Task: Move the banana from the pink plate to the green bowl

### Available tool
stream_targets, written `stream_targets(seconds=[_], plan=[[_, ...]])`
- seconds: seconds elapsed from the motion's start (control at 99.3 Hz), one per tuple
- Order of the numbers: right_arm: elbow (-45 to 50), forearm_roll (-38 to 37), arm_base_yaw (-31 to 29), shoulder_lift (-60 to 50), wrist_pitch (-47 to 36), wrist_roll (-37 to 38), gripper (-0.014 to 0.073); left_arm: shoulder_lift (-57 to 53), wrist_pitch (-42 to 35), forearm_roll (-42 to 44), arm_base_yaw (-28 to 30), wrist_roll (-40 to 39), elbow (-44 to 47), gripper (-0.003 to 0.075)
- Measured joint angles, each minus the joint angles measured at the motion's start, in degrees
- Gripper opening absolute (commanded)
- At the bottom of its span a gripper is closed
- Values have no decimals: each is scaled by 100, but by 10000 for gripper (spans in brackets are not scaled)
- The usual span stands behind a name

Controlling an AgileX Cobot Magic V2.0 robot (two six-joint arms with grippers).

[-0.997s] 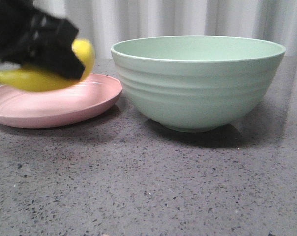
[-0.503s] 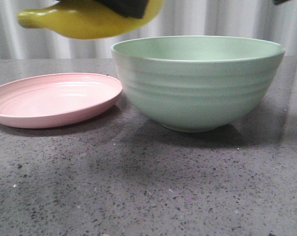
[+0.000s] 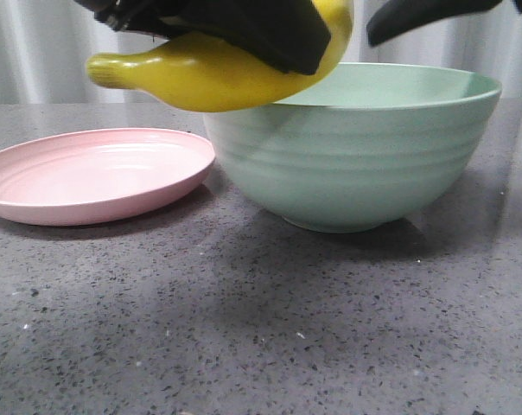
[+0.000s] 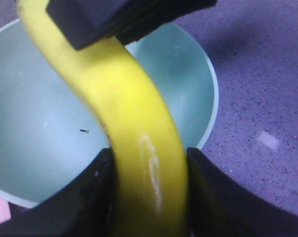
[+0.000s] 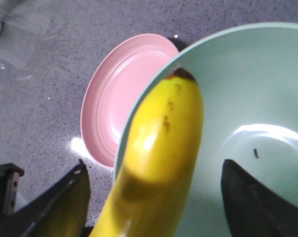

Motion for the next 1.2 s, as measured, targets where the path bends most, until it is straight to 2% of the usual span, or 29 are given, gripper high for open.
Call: stream_targets(seconds=[0.07,0.131,0.141,0.171,0.242,0.322,0.443,0.514,0.796,1.007,1.108,1.198], plan=[[-12,68,0,145,0,18,450,7,-53,-13,0,0,0,137],[-23,94,0,207,0,18,402,7,-87,-13,0,0,0,137],[-36,177,9,252,0,18,216,7,-100,-13,0,0,0,138],[-46,210,9,252,0,18,187,13,-100,-17,0,0,0,138],[-45,304,9,252,12,45,51,35,-100,-27,0,0,0,145],[-45,347,9,252,-10,101,-74,35,-109,-27,0,0,0,193],[-45,357,9,252,-23,101,-70,35,-113,-27,0,0,0,308],[-68,344,9,252,-49,87,-70,25,-138,-27,0,0,0,339],[-639,-75,-419,263,-248,-13,-70,-559,-275,-27,154,0,-28,337],[-732,-863,-669,350,-501,-26,-64,-774,-381,-27,161,0,-32,337],[-695,-1025,-657,533,-501,-26,34,-774,-478,-27,161,0,-32,337],[-652,-1092,-598,644,-536,-91,223,-774,-550,-27,171,0,-32,337]])
